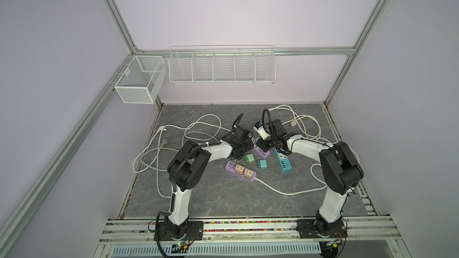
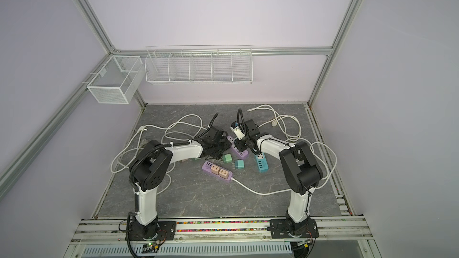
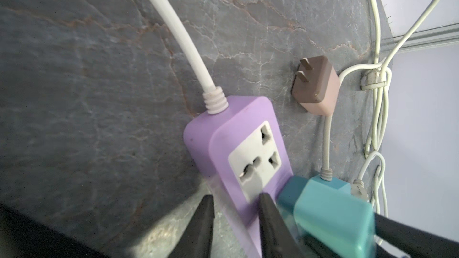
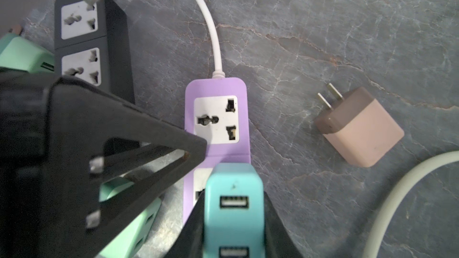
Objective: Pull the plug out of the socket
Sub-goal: 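Close the right gripper on the teal adapter plugged into the purple strip, then pull the teal adapter up off the purple strip with the right gripper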
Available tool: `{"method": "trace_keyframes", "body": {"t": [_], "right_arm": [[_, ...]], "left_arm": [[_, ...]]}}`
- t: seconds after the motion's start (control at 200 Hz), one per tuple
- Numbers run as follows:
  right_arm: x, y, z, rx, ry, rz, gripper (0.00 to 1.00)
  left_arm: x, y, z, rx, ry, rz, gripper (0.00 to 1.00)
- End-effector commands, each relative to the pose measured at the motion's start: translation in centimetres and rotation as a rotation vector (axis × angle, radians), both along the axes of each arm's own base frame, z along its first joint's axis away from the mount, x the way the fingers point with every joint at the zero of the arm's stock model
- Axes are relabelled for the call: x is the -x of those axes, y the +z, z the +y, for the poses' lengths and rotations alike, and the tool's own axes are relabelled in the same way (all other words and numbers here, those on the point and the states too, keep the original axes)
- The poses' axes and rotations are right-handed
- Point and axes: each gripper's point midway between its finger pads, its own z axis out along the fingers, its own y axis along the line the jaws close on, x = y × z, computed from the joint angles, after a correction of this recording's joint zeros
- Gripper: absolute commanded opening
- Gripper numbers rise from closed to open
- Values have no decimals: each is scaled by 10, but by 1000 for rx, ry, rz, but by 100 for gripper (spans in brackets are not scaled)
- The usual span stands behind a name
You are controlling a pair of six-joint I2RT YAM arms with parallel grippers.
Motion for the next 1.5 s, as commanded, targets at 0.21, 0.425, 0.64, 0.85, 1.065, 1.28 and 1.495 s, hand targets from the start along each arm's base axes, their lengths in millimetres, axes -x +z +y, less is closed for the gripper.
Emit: {"method": "trace_keyframes", "body": {"t": [0.21,0.425,0.64,0.85,1.065,1.28,1.495], "right_arm": [[-14,33,11,-47,22,-99,28],[-28,26,-7,-19,0,-57,29],[-6,18,12,-37,42,-17,28],[-18,24,0,12,38,-34,29],[-9,25,10,-9,59,-12,30],[-15,28,3,4,39,-32,29],[-11,23,9,-22,46,-19,29]], "left_arm": [[35,-77,41,-202,37,167,30],[37,-85,40,-203,29,168,30],[35,-87,42,-208,38,158,30],[37,-90,43,-222,49,148,28],[37,-89,40,-213,46,146,27],[38,-91,40,-213,42,144,27],[37,-92,40,-227,38,149,27]]}}
